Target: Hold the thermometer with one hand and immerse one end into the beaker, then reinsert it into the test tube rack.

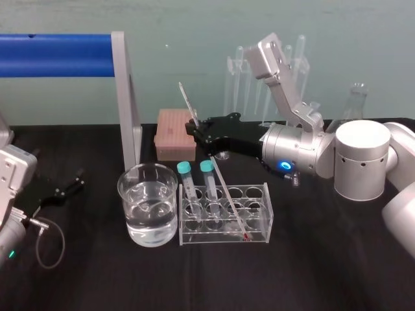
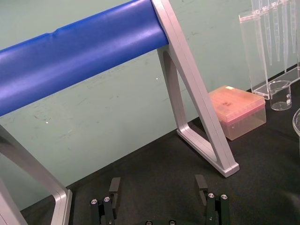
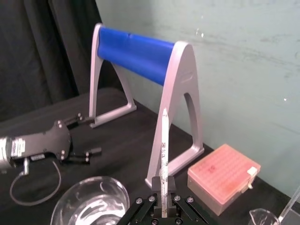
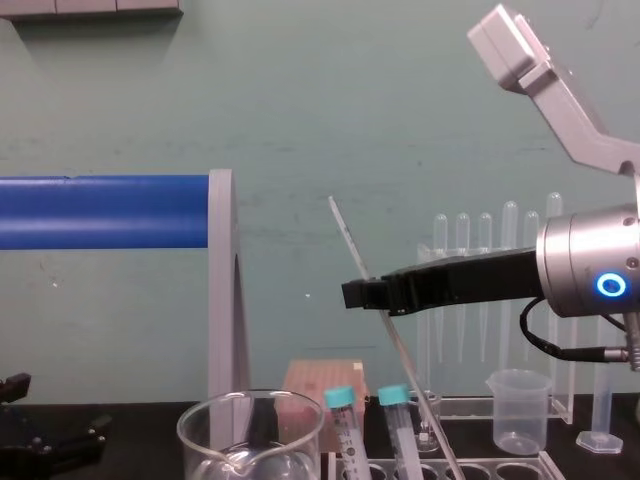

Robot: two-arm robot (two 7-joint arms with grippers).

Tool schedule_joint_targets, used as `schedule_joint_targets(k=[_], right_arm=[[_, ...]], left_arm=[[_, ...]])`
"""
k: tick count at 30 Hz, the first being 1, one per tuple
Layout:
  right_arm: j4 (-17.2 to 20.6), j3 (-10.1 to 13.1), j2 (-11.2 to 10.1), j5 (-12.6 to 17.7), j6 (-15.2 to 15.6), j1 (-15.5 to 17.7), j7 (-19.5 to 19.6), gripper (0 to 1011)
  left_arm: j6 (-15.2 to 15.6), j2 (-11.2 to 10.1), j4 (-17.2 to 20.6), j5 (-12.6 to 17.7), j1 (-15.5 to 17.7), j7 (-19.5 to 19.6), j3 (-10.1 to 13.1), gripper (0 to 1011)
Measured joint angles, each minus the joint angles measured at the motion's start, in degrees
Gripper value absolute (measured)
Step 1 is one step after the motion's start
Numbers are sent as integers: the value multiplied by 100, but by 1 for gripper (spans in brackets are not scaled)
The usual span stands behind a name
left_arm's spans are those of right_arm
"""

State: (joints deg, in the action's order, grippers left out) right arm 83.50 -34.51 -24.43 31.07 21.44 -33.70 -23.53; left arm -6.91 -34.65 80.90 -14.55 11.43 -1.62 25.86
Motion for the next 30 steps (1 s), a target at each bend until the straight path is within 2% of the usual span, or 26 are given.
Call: schedule_joint_targets(k=[6, 9, 10, 12, 14, 18, 20, 26, 30], right_arm=[[124, 173, 37, 18, -337, 196, 26, 59], [288, 323, 20, 4, -757, 359, -5, 59], [288, 323, 20, 4, -757, 359, -5, 59], [462, 476, -24, 51, -1068, 505, -101, 59], [579, 560, -58, 89, -1232, 586, -149, 59], [854, 835, -112, 289, -1610, 769, -279, 59], [1007, 1015, -122, 487, -1795, 831, -370, 59], [1245, 1348, -128, 943, -2036, 699, -549, 59], [1199, 1373, -94, 1095, -2084, 451, -626, 59]], left_arm=[[0, 0, 0, 0, 0, 0, 0, 1008], [0, 0, 0, 0, 0, 0, 0, 1008], [0, 0, 0, 0, 0, 0, 0, 1008], [0, 0, 0, 0, 0, 0, 0, 1008], [0, 0, 0, 0, 0, 0, 0, 1008], [0, 0, 0, 0, 0, 0, 0, 1008], [0, 0, 0, 0, 0, 0, 0, 1008], [0, 0, 0, 0, 0, 0, 0, 1008], [0, 0, 0, 0, 0, 0, 0, 1008]])
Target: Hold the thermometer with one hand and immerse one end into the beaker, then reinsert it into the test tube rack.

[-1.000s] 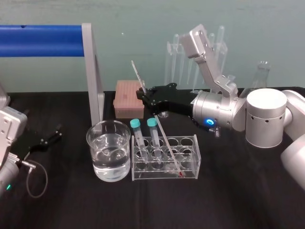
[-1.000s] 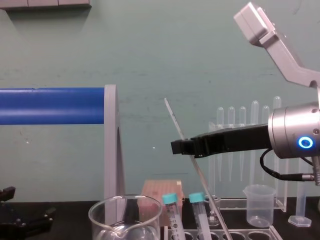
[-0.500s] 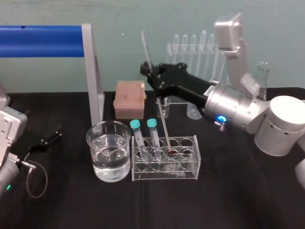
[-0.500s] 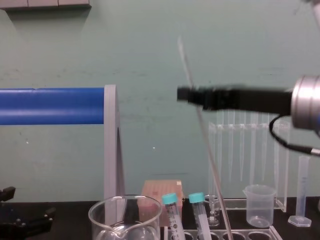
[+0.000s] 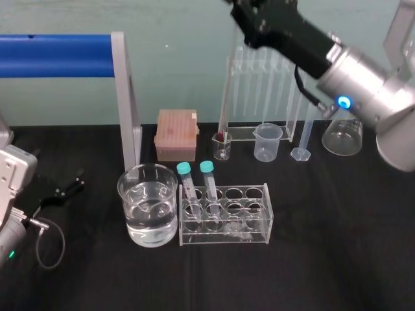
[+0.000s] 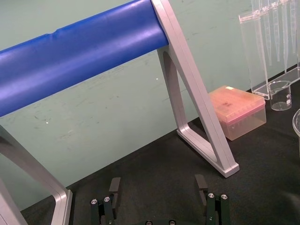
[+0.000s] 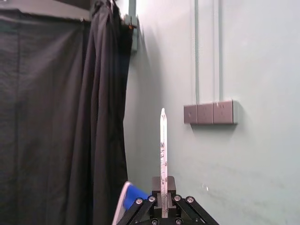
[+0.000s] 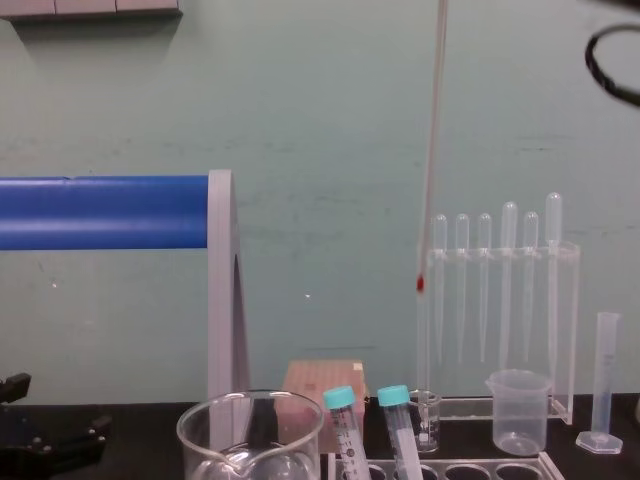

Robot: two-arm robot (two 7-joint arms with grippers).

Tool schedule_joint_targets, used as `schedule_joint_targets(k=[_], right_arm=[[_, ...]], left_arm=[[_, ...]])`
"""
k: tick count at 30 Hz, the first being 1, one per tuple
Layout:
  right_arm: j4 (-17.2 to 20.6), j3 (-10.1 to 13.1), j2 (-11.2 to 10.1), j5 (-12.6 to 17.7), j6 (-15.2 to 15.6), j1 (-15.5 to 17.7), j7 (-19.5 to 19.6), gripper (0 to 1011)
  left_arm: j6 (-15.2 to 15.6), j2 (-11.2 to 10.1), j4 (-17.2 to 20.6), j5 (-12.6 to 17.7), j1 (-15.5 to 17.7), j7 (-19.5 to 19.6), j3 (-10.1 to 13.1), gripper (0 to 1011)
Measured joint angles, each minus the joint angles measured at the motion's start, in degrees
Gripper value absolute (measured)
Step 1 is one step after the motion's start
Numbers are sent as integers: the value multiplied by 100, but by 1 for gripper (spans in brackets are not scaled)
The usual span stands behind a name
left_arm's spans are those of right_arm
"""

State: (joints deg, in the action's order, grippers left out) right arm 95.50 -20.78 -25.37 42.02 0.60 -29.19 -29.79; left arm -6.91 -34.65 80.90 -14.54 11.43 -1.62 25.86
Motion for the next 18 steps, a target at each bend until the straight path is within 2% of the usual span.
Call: schedule_joint_targets(k=[2, 7, 14, 16, 17, 18], right_arm=[[-65, -25, 34, 52, -4, -122, -37, 59], [-379, -266, 267, 217, -17, -516, -227, 59], [-1011, -810, 680, 302, -158, -952, -726, 59], [-1387, -1057, 849, 272, -257, -1082, -907, 59], [-1387, -1057, 849, 272, -257, -1082, -907, 59], [-1613, -1178, 934, 216, -329, -1133, -1007, 59]], left_arm=[[0, 0, 0, 0, 0, 0, 0, 1008], [0, 0, 0, 0, 0, 0, 0, 1008], [0, 0, 0, 0, 0, 0, 0, 1008], [0, 0, 0, 0, 0, 0, 0, 1008], [0, 0, 0, 0, 0, 0, 0, 1008], [0, 0, 0, 0, 0, 0, 0, 1008]])
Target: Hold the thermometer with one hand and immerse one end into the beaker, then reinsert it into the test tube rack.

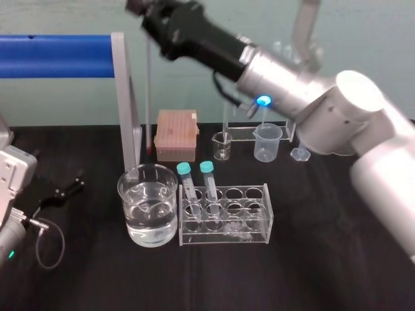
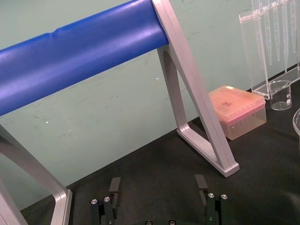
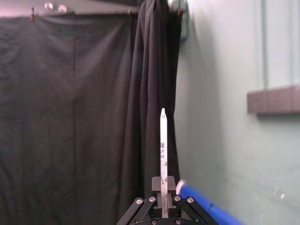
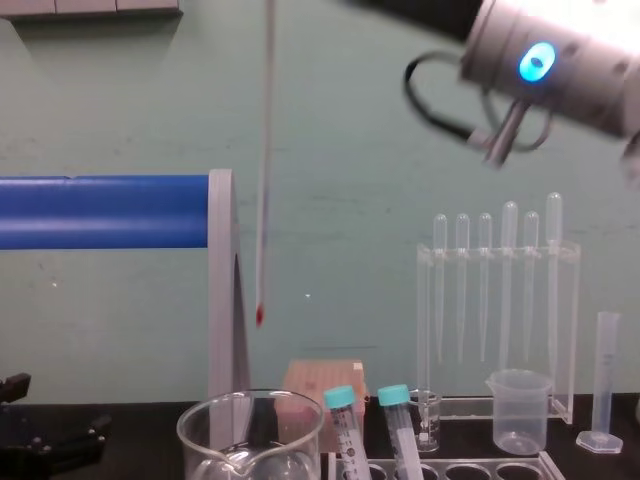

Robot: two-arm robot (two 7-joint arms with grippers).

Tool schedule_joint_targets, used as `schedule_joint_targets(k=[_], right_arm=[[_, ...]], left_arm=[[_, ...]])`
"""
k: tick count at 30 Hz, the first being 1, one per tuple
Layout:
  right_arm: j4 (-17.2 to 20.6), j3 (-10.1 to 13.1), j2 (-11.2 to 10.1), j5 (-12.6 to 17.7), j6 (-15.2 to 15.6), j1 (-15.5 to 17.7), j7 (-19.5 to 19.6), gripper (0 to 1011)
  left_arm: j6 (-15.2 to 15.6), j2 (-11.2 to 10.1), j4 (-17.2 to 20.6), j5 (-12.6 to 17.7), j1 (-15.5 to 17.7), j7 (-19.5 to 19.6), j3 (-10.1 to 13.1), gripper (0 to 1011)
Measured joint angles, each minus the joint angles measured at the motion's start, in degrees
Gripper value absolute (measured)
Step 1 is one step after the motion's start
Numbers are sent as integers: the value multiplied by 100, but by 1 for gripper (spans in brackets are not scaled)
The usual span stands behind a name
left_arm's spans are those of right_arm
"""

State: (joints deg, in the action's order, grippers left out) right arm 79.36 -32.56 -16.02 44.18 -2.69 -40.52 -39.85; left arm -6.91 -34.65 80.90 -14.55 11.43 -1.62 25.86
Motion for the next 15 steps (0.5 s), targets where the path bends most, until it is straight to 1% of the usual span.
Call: schedule_joint_targets(k=[1, 2, 3, 5, 6, 9, 10, 12, 15], right_arm=[[-253, -122, 85, -63, -60, -42, -82, 59], [-253, -122, 85, -63, -60, -42, -82, 59], [-444, -203, 144, -121, -107, -64, -142, 59], [-635, -279, 200, -175, -144, -79, -201, 59], [-812, -340, 247, -222, -177, -81, -253, 59], [-1053, -414, 306, -296, -250, -71, -327, 59], [-1212, -457, 345, -355, -310, -52, -376, 59], [-1415, -494, 397, -427, -385, -14, -420, 59], [-1577, -508, 446, -478, -439, 22, -463, 59]], left_arm=[[0, 0, 0, 0, 0, 0, 0, 1008], [1, 0, 0, 0, 0, 0, 0, 1008], [1, 0, 0, 0, 0, 0, 0, 1008], [1, 0, 0, 0, 0, 0, 0, 1008], [0, 0, 0, 0, 0, 0, 0, 1008], [0, 0, 0, 0, 0, 0, 0, 1008], [0, 0, 0, 0, 0, 0, 0, 1008], [0, 0, 0, 0, 0, 0, 0, 1008], [0, 0, 0, 0, 0, 0, 0, 1008]])
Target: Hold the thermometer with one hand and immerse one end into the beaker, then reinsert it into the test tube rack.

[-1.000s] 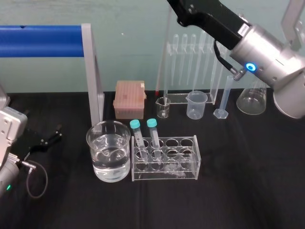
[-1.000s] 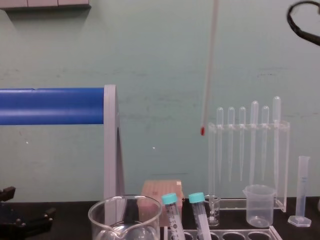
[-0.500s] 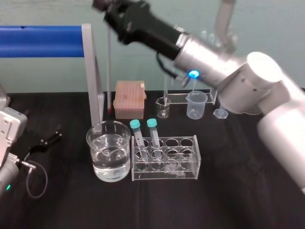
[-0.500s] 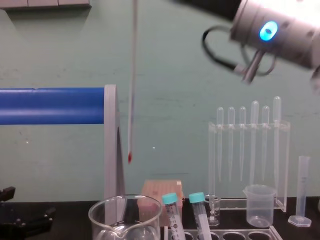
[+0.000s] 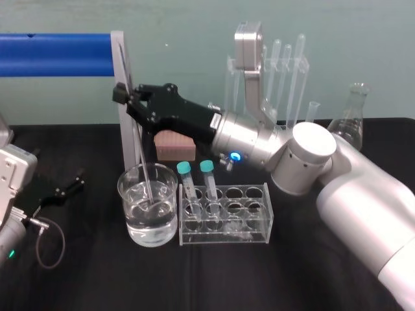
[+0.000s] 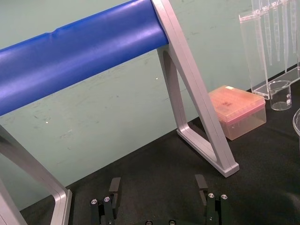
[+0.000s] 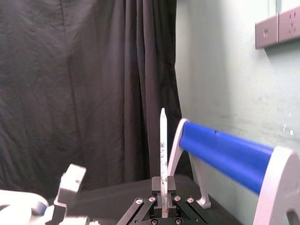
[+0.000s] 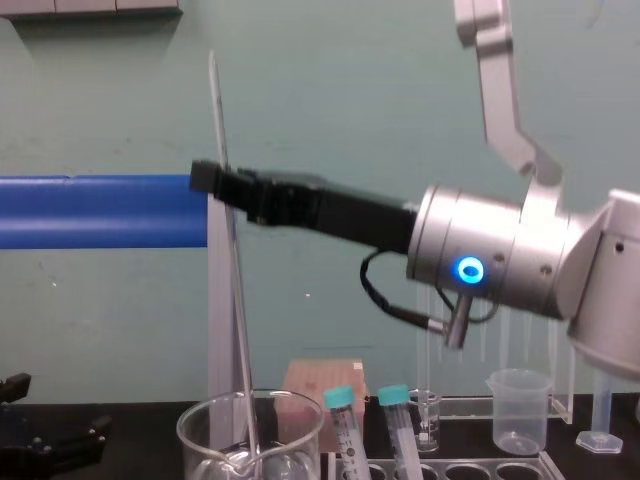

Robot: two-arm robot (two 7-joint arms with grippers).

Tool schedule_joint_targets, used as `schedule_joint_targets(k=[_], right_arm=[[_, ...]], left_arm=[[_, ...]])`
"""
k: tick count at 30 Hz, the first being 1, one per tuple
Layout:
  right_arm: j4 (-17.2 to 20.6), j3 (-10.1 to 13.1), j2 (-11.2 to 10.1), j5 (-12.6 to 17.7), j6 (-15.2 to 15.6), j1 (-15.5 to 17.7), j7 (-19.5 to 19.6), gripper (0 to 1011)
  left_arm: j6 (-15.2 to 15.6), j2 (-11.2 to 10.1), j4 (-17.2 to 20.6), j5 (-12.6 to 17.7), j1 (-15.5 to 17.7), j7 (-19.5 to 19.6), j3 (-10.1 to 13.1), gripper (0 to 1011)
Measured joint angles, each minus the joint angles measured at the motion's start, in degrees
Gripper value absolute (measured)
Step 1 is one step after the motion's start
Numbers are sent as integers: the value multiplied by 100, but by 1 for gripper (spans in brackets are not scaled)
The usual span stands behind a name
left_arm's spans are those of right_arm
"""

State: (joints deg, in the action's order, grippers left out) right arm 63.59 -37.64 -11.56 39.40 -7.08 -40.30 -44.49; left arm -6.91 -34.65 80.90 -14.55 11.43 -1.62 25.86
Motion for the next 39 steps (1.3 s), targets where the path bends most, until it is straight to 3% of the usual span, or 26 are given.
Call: schedule_joint_targets(k=[13, 39], right_arm=[[-338, 15, 128, -259, -164, 151, -134, 59], [-239, 149, 149, -468, -150, 304, -116, 59]], left_arm=[[0, 0, 0, 0, 0, 0, 0, 1008], [0, 0, 0, 0, 0, 0, 0, 1008]])
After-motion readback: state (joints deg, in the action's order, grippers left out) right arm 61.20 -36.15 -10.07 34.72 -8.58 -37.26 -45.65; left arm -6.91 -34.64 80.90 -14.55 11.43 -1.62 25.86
